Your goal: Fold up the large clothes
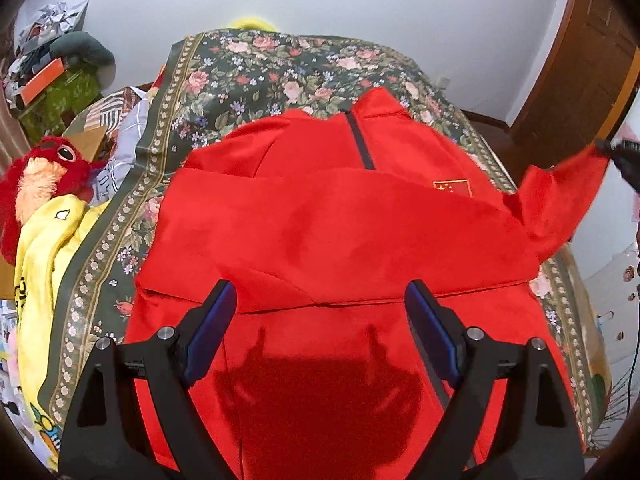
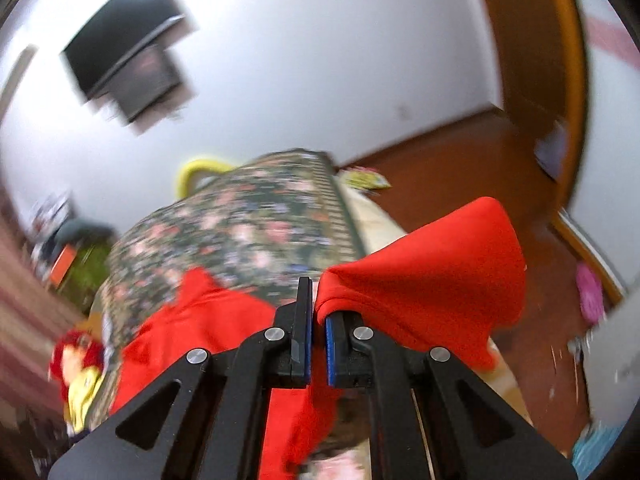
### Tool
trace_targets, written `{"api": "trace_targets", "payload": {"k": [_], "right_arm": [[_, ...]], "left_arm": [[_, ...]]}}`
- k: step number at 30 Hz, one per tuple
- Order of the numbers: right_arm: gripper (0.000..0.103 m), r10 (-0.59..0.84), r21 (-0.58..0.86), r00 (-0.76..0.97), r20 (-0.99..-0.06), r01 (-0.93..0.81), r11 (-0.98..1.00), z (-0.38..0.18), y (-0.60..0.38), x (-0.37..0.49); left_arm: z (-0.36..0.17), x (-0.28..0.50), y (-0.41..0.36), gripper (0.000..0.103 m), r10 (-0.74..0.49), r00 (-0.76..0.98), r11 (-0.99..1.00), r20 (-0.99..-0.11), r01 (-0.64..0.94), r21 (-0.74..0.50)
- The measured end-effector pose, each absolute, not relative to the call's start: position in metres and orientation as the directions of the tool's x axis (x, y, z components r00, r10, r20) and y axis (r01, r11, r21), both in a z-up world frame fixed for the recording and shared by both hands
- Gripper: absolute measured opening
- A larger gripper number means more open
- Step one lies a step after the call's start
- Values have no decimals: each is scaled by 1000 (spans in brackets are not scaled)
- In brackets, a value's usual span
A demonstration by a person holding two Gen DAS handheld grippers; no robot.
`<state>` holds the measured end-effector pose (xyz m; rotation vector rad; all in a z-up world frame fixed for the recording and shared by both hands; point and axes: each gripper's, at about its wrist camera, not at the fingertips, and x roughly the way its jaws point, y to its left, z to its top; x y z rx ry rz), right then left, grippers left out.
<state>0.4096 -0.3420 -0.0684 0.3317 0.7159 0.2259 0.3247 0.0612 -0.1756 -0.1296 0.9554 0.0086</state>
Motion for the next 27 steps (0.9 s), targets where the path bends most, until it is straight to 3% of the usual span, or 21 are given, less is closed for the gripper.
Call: {"api": "trace_targets", "payload": {"k": [5, 12, 18, 27], "right_arm": [[5, 456, 385, 677, -577, -267, 883, -61, -276, 396], [5, 561, 395, 472, -680, -409, 823, -116, -177, 382], [5, 499, 340, 292, -816, -455, 823, -184, -125, 364], [10, 448, 372, 100, -888, -416, 830, -223, -128, 349]], "left_arm": [[-165, 313, 71, 86, -53, 602, 991, -797, -65, -115], [-169, 301, 88, 86, -29, 598, 991, -801, -87, -101], [-182, 295, 98, 86, -30, 570, 990, -821, -96, -103], [-192, 295, 89, 86, -30, 542, 994, -840, -73, -83]]}}
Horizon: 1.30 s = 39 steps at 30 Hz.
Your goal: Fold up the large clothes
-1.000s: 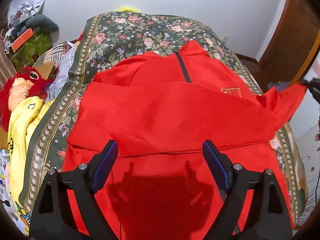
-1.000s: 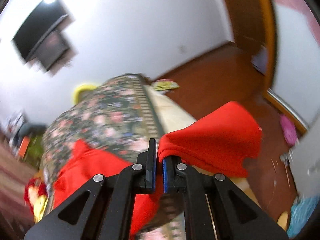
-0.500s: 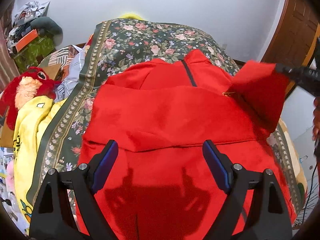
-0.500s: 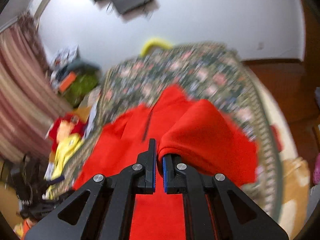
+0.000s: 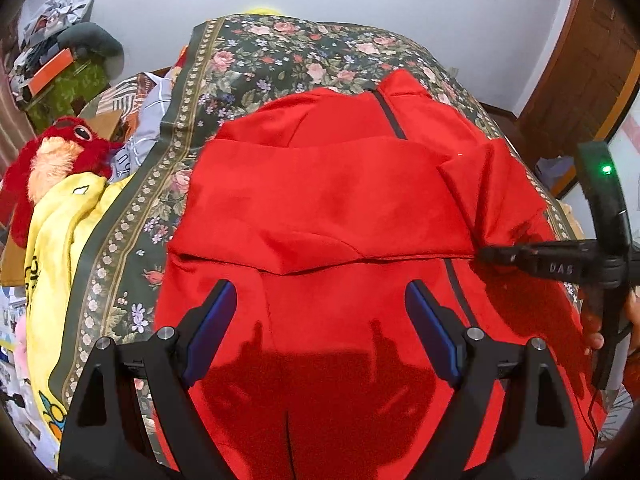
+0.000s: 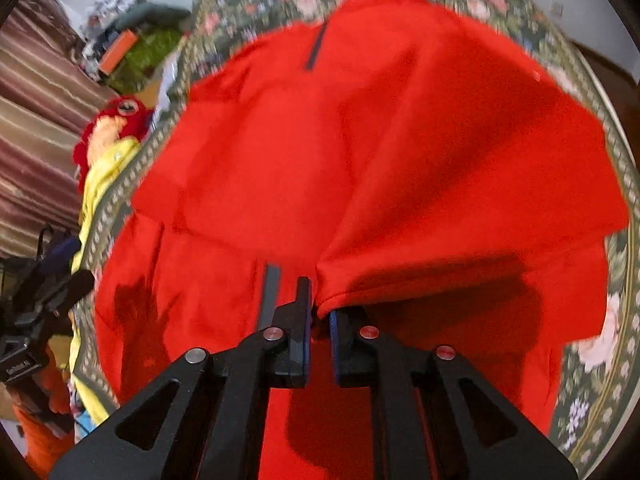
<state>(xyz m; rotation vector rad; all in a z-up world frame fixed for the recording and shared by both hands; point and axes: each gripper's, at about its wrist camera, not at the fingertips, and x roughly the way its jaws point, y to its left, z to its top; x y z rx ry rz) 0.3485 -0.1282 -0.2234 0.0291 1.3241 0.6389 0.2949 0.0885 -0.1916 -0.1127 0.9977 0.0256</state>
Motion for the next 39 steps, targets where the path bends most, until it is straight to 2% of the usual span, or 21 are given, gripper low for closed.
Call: {"api": "trace_targets", "payload": {"k": [1, 2, 4, 12, 15, 17, 22, 29, 34, 39], "right_arm": [[19, 449, 381, 77, -890, -417, 825, -222, -130, 344], [32, 457, 400, 45, -889, -413, 819, -222, -134, 343], [41, 481, 428, 33, -876, -405, 808, -217, -141, 341], [45, 433, 310, 193, -880, -456, 834, -178, -199, 322], [47, 407, 272, 270, -873, -422, 865, -167, -226, 319], [53, 386, 256, 312, -868, -384, 887, -164, -247, 318], [54, 336, 229, 383, -861, -298, 927, -161, -290, 316], [54, 317, 271, 397, -861, -169, 948, -177, -335, 324], [55, 317, 284, 379, -869, -140, 948, -192, -346, 330], [55, 329, 292, 368, -870, -154, 944, -199, -346, 333]], "left_arm": [[-191, 296, 86, 86, -33, 542, 995, -840, -66, -81], [-189, 296, 82, 86, -34, 542, 995, -840, -57, -77], [-185, 299, 71, 86, -36, 544, 997, -839, -34, -65], [-159, 316, 14, 86, -75, 566, 996, -821, 89, -30], [-150, 326, -17, 86, -101, 572, 988, -814, 157, -12], [-145, 335, -39, 86, -124, 570, 980, -812, 201, -9], [-147, 358, -96, 86, -181, 548, 951, -817, 310, -2], [-185, 395, -169, 85, -152, 491, 906, -857, 417, 78], [-223, 412, -198, 68, -131, 425, 886, -896, 455, 86], [-258, 429, -209, 66, -143, 330, 890, -933, 455, 24]]}}
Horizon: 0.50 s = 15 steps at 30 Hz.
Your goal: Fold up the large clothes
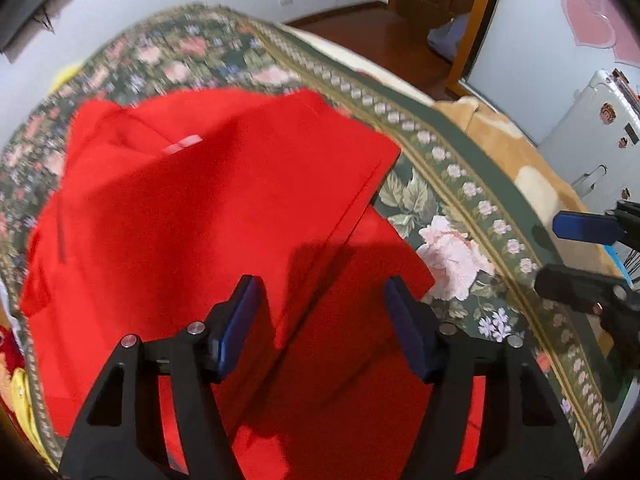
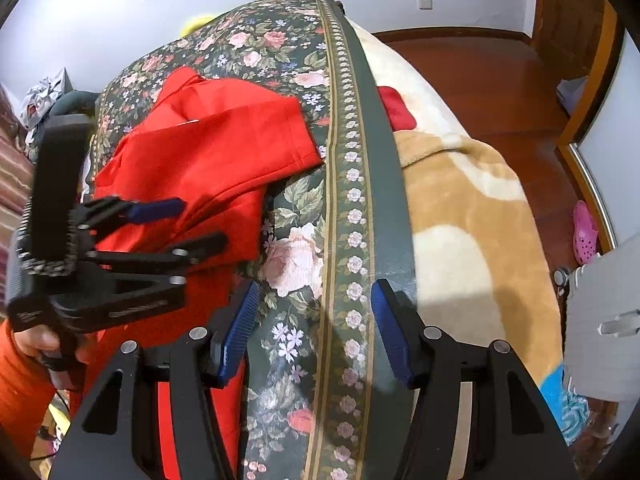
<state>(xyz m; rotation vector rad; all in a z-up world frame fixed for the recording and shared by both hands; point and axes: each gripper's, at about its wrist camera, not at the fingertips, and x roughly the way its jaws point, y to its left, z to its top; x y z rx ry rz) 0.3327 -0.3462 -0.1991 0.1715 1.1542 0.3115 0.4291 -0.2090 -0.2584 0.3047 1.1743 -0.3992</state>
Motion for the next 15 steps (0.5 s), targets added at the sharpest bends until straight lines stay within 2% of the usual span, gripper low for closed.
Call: {"api": "trace_targets", "payload": {"k": [5, 6, 7, 8, 9, 10, 12, 15], "right_arm": [[55, 338, 297, 353, -872, -167, 940, -202, -339, 338], [55, 338, 295, 353, -872, -172, 940, -202, -337, 339], [55, 336, 291, 354, -873, -175, 940, -202, -336, 340], [55, 333, 286, 355, -873, -179, 941, -201, -334, 341], [55, 330, 282, 356, -875, -181, 942, -201, -332, 342], [55, 325, 275, 357, -876, -184, 944, -201, -330, 343], [55, 311, 254, 360, -879, -198, 947, -200, -323, 346], [55, 299, 228, 355, -886, -228, 947, -198, -309, 355]], "left_arm": [[-261, 444, -215, 65, -135, 371, 896, -919, 441, 46], [-260, 446, -215, 57, -133, 386, 894, -913, 444, 57], [-260, 448, -214, 42, -121, 402, 893, -908, 444, 78], [-260, 450, -214, 32, -112, 406, 893, -907, 442, 87], [-260, 454, -210, 17, -134, 386, 897, -913, 439, 54], [-258, 456, -205, 10, -170, 363, 900, -916, 435, 5], [-247, 458, -186, 5, -272, 334, 903, -903, 412, -120], [-223, 453, -158, 4, -338, 365, 905, -867, 380, -193]]}}
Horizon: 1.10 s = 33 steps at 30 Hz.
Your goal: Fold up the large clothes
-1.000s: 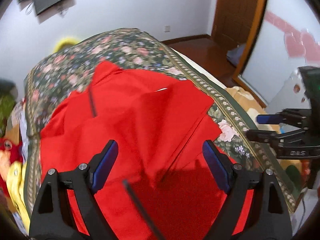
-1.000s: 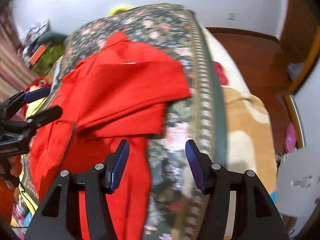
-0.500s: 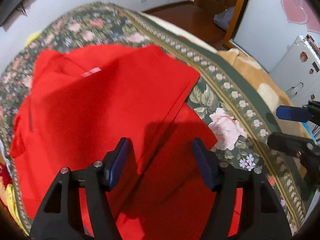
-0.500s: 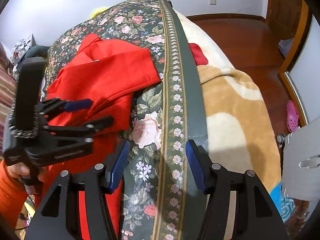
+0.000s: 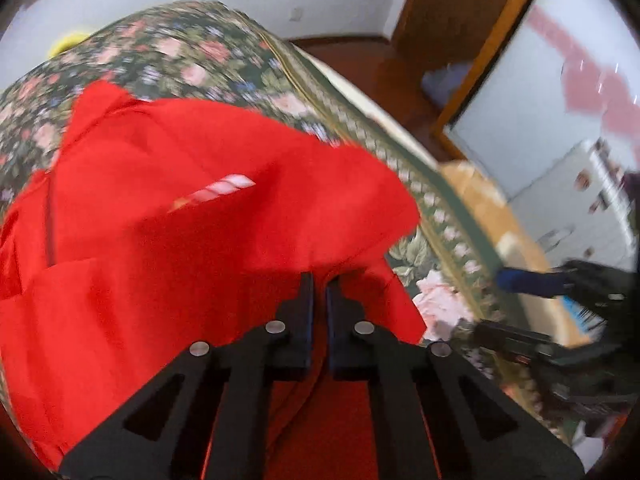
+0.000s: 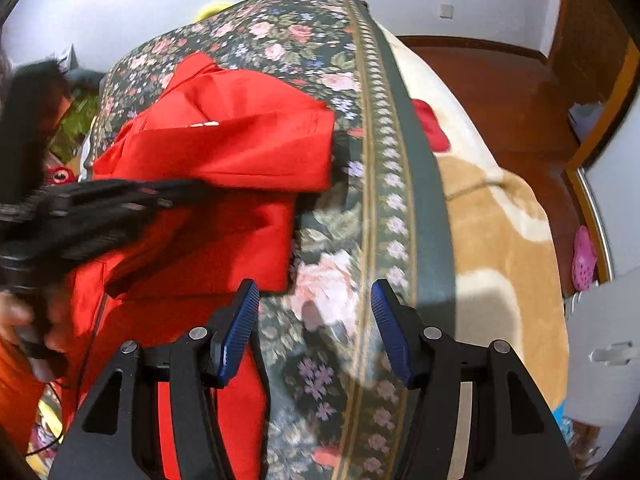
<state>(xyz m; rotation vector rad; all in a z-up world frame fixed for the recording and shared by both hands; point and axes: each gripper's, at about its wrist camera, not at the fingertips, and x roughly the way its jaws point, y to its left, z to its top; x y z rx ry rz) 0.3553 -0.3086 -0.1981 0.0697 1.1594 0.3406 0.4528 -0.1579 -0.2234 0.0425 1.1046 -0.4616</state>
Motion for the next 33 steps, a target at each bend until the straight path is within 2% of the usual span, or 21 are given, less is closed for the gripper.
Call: {"api": "trace_targets", "payload": {"k": [6, 9, 13, 16, 17, 21, 24, 27, 30, 32, 33], "right_arm": [[55, 319, 234, 329, -889, -273, 933, -200, -274, 373], [54, 325, 238, 306, -895, -289, 927, -207, -254, 378], [55, 317, 230, 266, -910, -309, 923, -220, -230, 382], [55, 283, 197, 257, -924, -313, 929, -229, -218, 382], [59, 272, 182, 267, -924, -317, 931, -231, -215, 380], [61, 265, 175, 278, -923, -310, 935, -229, -213, 379], [61, 252, 165, 276, -928, -303, 939, -229, -213, 377], [61, 241, 154, 279, -930, -300, 942, -229, -212, 376], [62, 232, 148, 284, -930, -289, 946, -230, -211, 375], [64, 228, 147, 287, -930, -279, 949, -231, -211, 375], [64, 227, 146, 288, -931, -277, 950, -231, -211, 374]], "left_arm": [[-164, 427, -79, 3, -365, 492, 922, -790, 307, -235], [-141, 412, -34, 3, -313, 569, 947, -760, 247, -204], [-136, 388, 19, 3, -219, 631, 976, -745, 146, -163], [-150, 370, 56, 3, -168, 635, 984, -754, 66, -164], [-157, 365, 65, 3, -162, 631, 984, -759, 43, -174], [-203, 348, 102, 3, -185, 562, 965, -806, -51, -257], [-241, 334, 116, 3, -247, 501, 934, -829, -103, -341], [-261, 322, 119, 3, -251, 471, 927, -846, -135, -350], [-273, 316, 124, 9, -255, 459, 914, -851, -171, -367], [-278, 311, 134, 17, -238, 467, 905, -852, -211, -368], [-280, 307, 140, 25, -235, 476, 894, -848, -238, -381]]}}
